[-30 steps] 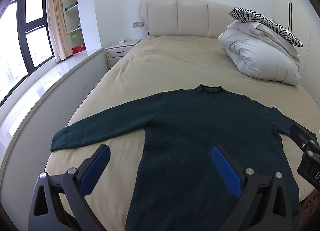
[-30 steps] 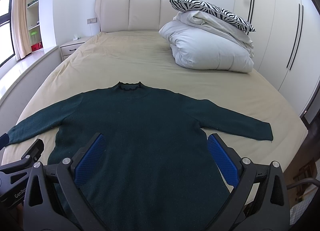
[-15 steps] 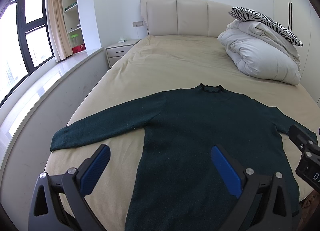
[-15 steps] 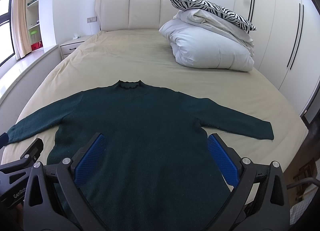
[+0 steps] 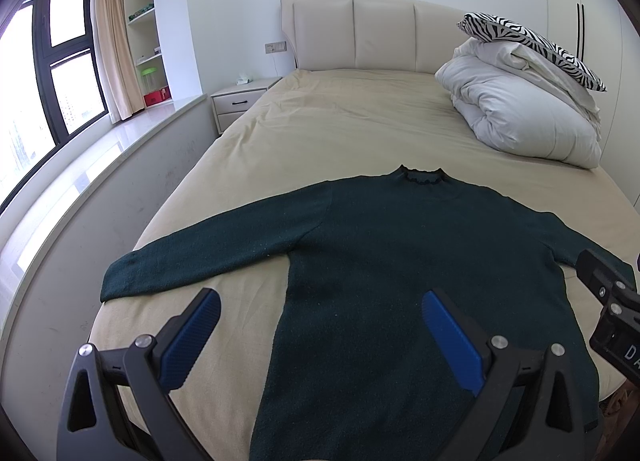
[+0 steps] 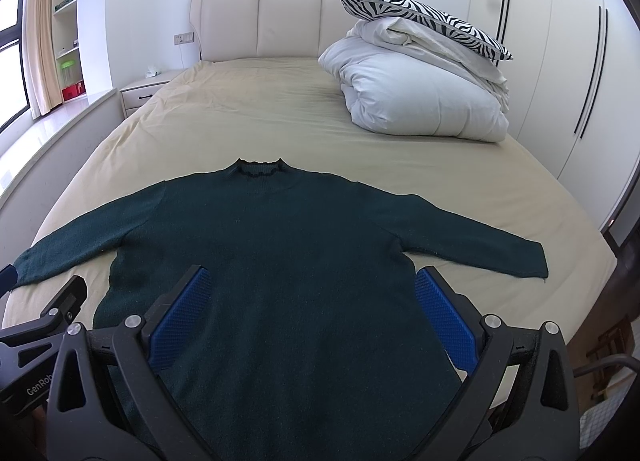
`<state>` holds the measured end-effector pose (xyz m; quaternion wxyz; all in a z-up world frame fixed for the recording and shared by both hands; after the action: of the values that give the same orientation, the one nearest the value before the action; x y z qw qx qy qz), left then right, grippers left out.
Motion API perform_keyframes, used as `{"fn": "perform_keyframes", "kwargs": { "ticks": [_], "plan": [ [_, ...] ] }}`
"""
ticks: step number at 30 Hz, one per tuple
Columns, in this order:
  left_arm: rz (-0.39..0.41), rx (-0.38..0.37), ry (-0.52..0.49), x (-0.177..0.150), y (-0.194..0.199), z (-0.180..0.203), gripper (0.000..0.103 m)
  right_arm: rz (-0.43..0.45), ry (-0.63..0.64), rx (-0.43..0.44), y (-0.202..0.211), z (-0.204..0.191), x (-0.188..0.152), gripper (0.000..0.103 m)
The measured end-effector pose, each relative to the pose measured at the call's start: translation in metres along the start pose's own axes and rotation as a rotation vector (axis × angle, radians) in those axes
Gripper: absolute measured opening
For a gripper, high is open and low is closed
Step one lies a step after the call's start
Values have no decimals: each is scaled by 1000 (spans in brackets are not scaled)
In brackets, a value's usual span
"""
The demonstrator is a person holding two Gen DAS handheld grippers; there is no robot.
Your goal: Fold small clothes
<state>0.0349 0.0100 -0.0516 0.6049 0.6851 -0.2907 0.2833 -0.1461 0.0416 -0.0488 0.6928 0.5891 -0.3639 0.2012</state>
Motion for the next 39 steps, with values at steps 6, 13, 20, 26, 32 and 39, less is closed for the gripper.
{"fn": "perform_keyframes", "kwargs": {
  "ticks": [6,13,20,26,32,39],
  "plan": [
    [-2,-1,0,0,0,0,103,-1,0,1,0,0,0,103],
    [-3,2,-1,1,0,1,103,-2,0,1,-1,-1,-1,103],
    [-7,0,3,-4,-2,0,103,-8,-2,2,-6,0,-2,103],
    [-41,-10,12,-14,-8,7,103,-17,-11,4,-12,4,-2,103],
    [-89,-99,43,-13,-18,12,103,-27,-25,7,-20,11,0,103],
    [-239,-285,76,-21,-53,27,103,4,-133,62,-46,68,10,103]
  ]
}}
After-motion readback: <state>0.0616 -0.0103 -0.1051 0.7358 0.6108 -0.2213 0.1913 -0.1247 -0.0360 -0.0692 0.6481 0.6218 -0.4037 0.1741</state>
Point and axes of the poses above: each gripper's, at about its wrist camera, not at the fingertips, and y roughly against the way its jaws point, z to its right, x to its top, the point moved 4 cm from there along -y, roughly the way its jaws point, and after that the axes turned 5 degrees about x, right-handed, at the moved point
